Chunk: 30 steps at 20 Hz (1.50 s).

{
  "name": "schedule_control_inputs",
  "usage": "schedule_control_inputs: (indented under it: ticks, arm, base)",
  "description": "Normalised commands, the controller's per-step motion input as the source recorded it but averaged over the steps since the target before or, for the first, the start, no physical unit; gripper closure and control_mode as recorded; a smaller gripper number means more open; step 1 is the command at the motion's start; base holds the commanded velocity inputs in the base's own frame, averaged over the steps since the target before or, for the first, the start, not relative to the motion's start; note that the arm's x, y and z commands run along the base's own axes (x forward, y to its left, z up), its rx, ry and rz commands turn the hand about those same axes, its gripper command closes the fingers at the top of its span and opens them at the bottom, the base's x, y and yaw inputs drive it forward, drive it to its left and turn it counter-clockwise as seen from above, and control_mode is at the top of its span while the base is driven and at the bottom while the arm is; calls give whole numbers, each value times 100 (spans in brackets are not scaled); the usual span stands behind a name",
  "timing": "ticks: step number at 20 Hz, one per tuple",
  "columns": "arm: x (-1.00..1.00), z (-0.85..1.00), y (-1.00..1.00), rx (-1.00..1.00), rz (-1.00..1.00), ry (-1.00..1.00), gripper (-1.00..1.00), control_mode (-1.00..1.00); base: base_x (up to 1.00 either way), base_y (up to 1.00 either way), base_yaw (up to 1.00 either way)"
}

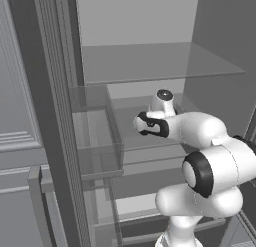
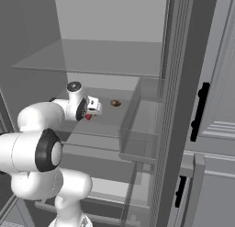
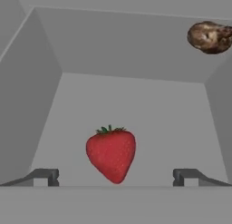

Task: Take the strawberry from the fridge and place it on top of the pancake, located on the dining counter.

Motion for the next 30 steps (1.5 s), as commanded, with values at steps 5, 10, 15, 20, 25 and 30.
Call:
schedule_control_inputs:
  ticks: [5,10,15,20,25,30]
  arm:
    - [39,-29,1,-1,-2,3,-100,-100]
    - [20,-22,0,0,-1,1,-100,-100]
    - [-14,-24,0,0,-4,0,-100,-100]
    - [-30,-13,0,0,-4,0,-100,-100]
    - [-4,-6,0,0,-1,-1,-100,-100]
    - [0,-15,0,0,0,0,100,-100]
  base:
    - [0,0,0]
    - [0,0,0]
    - [0,0,0]
    - [0,0,0]
    - [0,0,0]
    - [0,0,0]
